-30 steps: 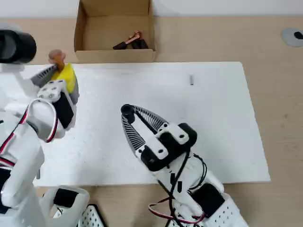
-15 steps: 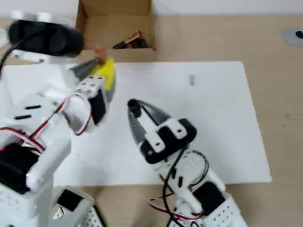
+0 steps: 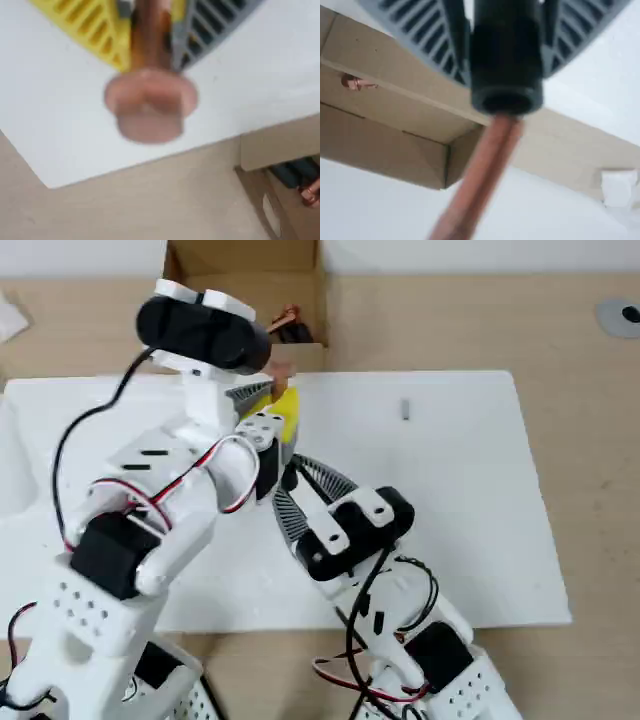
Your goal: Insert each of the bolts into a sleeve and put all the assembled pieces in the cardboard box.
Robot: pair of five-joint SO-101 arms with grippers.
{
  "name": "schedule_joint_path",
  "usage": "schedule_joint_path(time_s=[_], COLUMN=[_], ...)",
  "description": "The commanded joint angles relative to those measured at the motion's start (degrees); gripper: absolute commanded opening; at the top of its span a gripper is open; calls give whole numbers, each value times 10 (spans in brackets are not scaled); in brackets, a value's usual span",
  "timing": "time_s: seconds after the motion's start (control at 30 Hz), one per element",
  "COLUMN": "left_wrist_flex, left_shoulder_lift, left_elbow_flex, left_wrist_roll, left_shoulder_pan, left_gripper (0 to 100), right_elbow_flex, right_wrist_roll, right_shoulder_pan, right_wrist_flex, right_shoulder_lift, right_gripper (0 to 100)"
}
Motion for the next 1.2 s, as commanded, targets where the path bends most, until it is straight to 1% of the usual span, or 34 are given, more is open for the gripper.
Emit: schedule_joint_path(time_s=[0.0, 0.33, 0.43, 0.57, 0.77, 0.9, 1.0, 1.17], left_wrist_flex=[-28, -25, -32, -72, -151, -198, -228, -269], left_shoulder_lift=[-25, -149, -171, -182, -182, -182, -185, -187], left_elbow_flex=[9, 70, 64, 69, 116, 180, 229, 268], left_wrist_roll=[-5, -1, 2, 56, 88, 84, 81, 47], left_shoulder_pan=[-2, -11, -33, -69, -69, -47, -37, -32], left_gripper=[5, 5, 5, 5, 5, 5, 5, 5], right_elbow_flex=[-17, -15, -15, -15, -15, -16, -16, -16], right_wrist_roll=[-6, -6, -6, -6, -7, -33, -33, -33], right_shoulder_pan=[3, 3, 2, 2, 2, 2, 2, 2], right_wrist_flex=[0, 1, 14, 25, 24, 24, 24, 24], right_shoulder_lift=[1, 2, 2, 2, 2, 2, 2, 2], right_gripper=[9, 9, 9, 9, 9, 9, 9, 9])
